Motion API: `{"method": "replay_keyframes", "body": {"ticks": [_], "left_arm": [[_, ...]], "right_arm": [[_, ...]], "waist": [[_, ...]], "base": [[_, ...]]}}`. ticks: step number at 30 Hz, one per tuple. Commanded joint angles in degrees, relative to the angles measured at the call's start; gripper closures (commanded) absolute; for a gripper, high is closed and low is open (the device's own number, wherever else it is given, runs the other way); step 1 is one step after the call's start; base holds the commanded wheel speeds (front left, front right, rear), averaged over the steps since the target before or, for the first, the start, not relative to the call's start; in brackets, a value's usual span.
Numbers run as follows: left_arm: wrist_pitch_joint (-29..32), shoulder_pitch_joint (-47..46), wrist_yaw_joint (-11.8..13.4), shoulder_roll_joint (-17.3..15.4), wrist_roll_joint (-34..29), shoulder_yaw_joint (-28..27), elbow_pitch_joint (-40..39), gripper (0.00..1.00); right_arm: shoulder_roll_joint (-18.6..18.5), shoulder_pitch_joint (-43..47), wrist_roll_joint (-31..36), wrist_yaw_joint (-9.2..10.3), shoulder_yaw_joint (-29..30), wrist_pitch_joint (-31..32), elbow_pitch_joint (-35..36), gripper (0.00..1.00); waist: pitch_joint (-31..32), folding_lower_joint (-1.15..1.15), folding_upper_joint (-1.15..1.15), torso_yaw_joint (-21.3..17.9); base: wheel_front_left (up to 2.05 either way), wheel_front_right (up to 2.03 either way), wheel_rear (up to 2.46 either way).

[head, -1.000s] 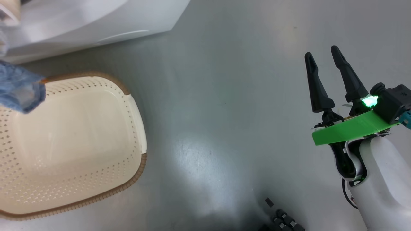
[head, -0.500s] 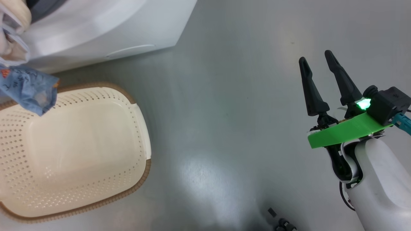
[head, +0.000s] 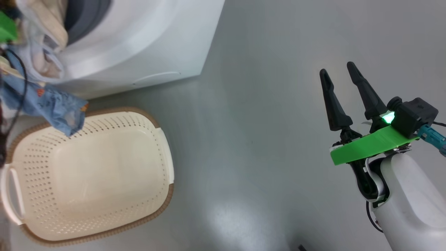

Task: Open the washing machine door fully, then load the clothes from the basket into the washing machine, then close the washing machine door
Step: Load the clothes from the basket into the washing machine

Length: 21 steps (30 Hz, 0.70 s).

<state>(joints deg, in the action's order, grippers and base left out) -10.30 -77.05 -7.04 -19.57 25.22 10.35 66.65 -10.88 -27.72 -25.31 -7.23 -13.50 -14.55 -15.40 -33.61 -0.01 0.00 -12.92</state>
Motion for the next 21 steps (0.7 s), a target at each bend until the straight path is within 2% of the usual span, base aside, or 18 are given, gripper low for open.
{"method": "replay_keyframes", "body": {"ticks": [1, 12, 21], "left_arm": [[-1.3, 2.0, -0.3, -2.2, 0.6, -0.2, -1.4, 0.0], [-4.5, 12.5, -0.4, -1.3, 3.4, 0.6, -5.4, 0.0], [-4.7, 24.3, -0.4, -1.6, 3.6, 0.7, -14.9, 0.0]], "right_arm": [[-0.5, 1.2, -0.5, -0.25, -1.2, -0.4, 0.7, 0.0], [-0.6, 3.3, -1.4, -0.25, -2.1, -0.4, -1.0, 0.0], [-1.3, 5.6, -2.2, -0.25, -2.5, -0.4, -2.2, 0.0]], "waist": [[3.1, 0.01, 0.0, 1.5], [10.7, 0.01, 0.0, 3.8], [17.1, 0.01, 0.0, 5.7]], "base": [[0.0, 0.0, 0.0], [0.0, 0.0, 0.0], [0.0, 0.0, 0.0]]}}
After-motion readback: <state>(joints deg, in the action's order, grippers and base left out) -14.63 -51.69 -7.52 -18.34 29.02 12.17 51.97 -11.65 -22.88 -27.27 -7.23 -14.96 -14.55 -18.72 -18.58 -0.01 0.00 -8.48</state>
